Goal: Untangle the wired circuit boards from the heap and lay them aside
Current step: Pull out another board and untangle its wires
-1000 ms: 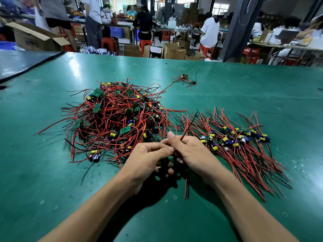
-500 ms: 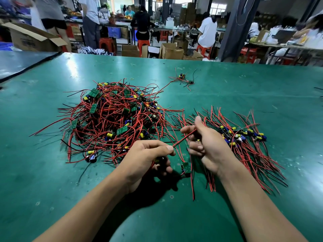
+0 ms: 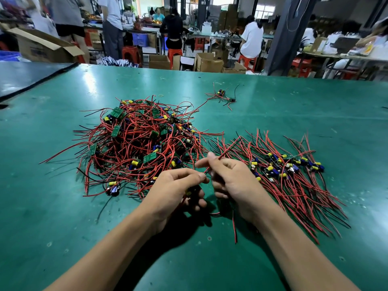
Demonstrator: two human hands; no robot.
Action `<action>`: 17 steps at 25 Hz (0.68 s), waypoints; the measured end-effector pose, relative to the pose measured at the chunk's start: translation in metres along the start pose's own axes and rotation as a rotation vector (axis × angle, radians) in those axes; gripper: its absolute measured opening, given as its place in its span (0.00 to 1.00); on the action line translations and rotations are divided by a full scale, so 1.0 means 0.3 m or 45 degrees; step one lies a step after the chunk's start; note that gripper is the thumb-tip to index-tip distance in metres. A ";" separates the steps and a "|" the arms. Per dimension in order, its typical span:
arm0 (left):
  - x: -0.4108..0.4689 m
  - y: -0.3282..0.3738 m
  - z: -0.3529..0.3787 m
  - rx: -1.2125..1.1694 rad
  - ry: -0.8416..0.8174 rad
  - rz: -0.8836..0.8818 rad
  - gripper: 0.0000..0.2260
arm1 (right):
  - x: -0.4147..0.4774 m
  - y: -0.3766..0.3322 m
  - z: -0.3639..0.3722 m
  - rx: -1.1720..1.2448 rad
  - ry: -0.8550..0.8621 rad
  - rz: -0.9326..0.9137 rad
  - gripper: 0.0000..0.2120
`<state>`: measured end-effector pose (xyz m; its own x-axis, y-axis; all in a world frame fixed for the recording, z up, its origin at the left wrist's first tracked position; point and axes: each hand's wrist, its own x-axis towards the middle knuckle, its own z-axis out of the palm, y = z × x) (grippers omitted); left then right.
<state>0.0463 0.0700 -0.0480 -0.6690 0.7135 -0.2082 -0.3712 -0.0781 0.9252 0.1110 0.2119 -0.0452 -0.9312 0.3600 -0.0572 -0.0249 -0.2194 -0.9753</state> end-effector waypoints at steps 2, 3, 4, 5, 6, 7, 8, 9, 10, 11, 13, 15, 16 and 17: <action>-0.002 0.008 0.000 -0.007 -0.035 -0.004 0.04 | 0.004 0.009 0.002 -0.059 0.018 -0.003 0.17; -0.003 0.013 0.000 -0.003 -0.053 -0.004 0.03 | 0.009 0.005 -0.006 -0.033 0.062 -0.010 0.17; -0.004 0.018 0.001 0.007 -0.067 -0.004 0.03 | 0.015 -0.003 -0.020 0.019 0.120 -0.021 0.17; -0.005 0.020 0.003 0.025 -0.078 -0.004 0.04 | 0.021 -0.012 -0.036 0.074 0.185 -0.030 0.17; -0.007 0.022 0.005 0.047 -0.087 -0.005 0.04 | 0.025 -0.020 -0.047 0.118 0.249 -0.040 0.17; -0.010 0.024 0.008 0.066 -0.099 -0.008 0.04 | 0.028 -0.026 -0.054 0.147 0.302 -0.059 0.18; -0.012 0.027 0.011 0.082 -0.113 -0.011 0.04 | 0.028 -0.031 -0.056 0.172 0.336 -0.095 0.18; -0.014 0.027 0.013 0.097 -0.131 -0.013 0.04 | 0.028 -0.034 -0.052 0.204 0.353 -0.138 0.18; -0.017 0.029 0.015 0.110 -0.146 -0.013 0.04 | 0.029 -0.036 -0.046 0.252 0.363 -0.167 0.18; -0.020 0.031 0.019 0.118 -0.150 -0.011 0.05 | 0.031 -0.034 -0.040 0.315 0.373 -0.164 0.19; -0.023 0.034 0.025 0.118 -0.106 0.005 0.05 | 0.033 -0.031 -0.037 0.420 0.367 -0.102 0.21; -0.021 0.035 0.031 0.066 0.010 0.050 0.06 | 0.024 -0.022 -0.037 0.329 0.291 -0.055 0.23; -0.019 0.038 0.031 0.022 0.086 0.077 0.07 | 0.015 -0.013 -0.034 0.182 0.240 -0.051 0.24; -0.014 0.041 0.028 -0.018 0.158 0.100 0.09 | 0.006 -0.002 -0.027 0.000 0.187 -0.063 0.24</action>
<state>0.0499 0.0720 -0.0333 -0.7704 0.6134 -0.1738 -0.3232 -0.1409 0.9358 0.1122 0.2200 -0.0464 -0.8656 0.4992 -0.0400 -0.0692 -0.1982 -0.9777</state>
